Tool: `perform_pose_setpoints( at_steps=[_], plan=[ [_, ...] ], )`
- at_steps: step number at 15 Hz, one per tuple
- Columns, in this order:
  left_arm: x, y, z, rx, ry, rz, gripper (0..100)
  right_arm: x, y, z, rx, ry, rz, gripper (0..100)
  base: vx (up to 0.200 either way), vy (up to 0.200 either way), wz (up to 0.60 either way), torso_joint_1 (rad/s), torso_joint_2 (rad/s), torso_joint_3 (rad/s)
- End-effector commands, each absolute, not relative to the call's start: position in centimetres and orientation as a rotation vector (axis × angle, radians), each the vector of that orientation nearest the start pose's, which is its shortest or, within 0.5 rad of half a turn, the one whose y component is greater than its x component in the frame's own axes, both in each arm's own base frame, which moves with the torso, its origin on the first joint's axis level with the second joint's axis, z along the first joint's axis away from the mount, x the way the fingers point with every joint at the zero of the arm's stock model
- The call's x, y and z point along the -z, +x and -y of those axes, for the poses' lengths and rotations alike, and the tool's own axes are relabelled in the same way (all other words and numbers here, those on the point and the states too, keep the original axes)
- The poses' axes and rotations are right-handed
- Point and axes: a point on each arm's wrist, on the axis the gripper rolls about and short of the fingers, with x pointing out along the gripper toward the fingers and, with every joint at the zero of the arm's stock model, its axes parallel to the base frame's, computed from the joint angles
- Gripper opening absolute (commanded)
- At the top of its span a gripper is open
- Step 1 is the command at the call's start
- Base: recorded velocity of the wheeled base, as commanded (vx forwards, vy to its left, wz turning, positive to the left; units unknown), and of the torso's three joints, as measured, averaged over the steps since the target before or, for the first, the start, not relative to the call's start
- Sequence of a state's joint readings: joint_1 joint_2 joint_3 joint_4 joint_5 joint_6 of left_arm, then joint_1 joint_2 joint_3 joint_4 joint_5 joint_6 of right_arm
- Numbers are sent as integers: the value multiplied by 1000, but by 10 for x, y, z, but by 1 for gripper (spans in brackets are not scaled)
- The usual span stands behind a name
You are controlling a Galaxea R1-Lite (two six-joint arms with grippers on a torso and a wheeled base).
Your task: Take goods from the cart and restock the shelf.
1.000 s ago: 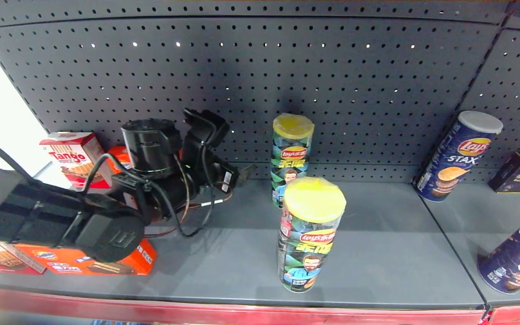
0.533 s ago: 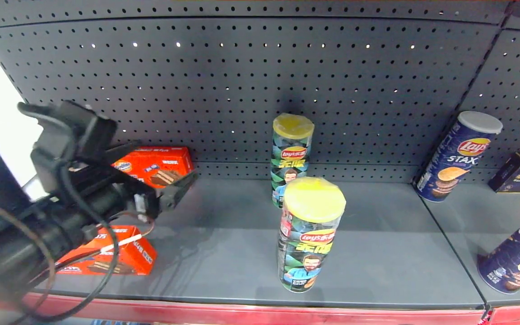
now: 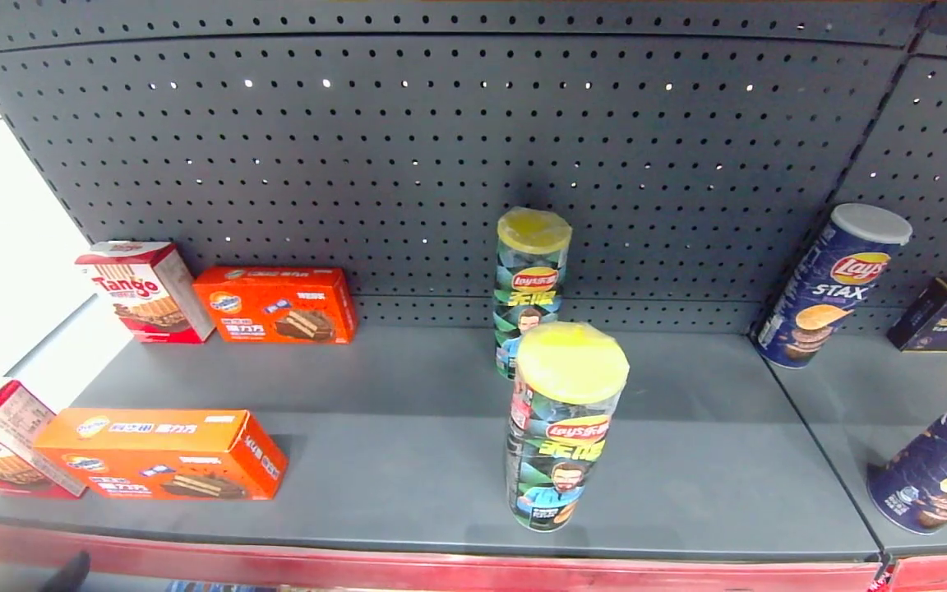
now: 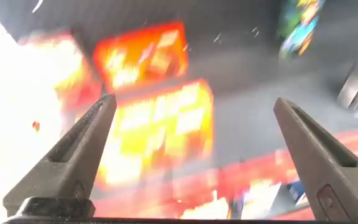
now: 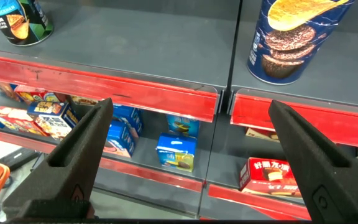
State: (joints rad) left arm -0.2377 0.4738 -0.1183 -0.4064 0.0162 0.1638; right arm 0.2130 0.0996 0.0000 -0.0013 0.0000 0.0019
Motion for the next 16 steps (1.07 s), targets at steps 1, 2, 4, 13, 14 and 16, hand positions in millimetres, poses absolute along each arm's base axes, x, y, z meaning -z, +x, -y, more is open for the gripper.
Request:
perform_pose_setpoints(
  at_steps=[1, 2, 4, 13, 14, 16],
  plan=[
    [-103, -15, 2, 53, 145, 141, 100, -78, -15, 3, -213, -9, -96, 100, 0, 0, 0, 0, 0, 0],
    [-91, -18, 3, 13, 145, 79, 100, -78, -15, 3, -213, -9, -99, 100, 0, 0, 0, 0, 0, 0],
    [-84, -20, 2, 94, 150, 41, 100, -78, -15, 3, -213, -8, -100, 100, 0, 0, 0, 0, 0, 0],
    [-75, -23, 1, 48, 72, -1, 100, -78, -15, 3, -213, -7, -98, 100, 0, 0, 0, 0, 0, 0],
    [-76, -23, -1, -45, 83, 0, 100, -78, -15, 3, -213, -9, -99, 100, 0, 0, 0, 0, 0, 0],
    [-76, -23, -1, -40, 100, 0, 100, -78, -15, 3, -213, -9, -98, 100, 0, 0, 0, 0, 0, 0]
  ],
)
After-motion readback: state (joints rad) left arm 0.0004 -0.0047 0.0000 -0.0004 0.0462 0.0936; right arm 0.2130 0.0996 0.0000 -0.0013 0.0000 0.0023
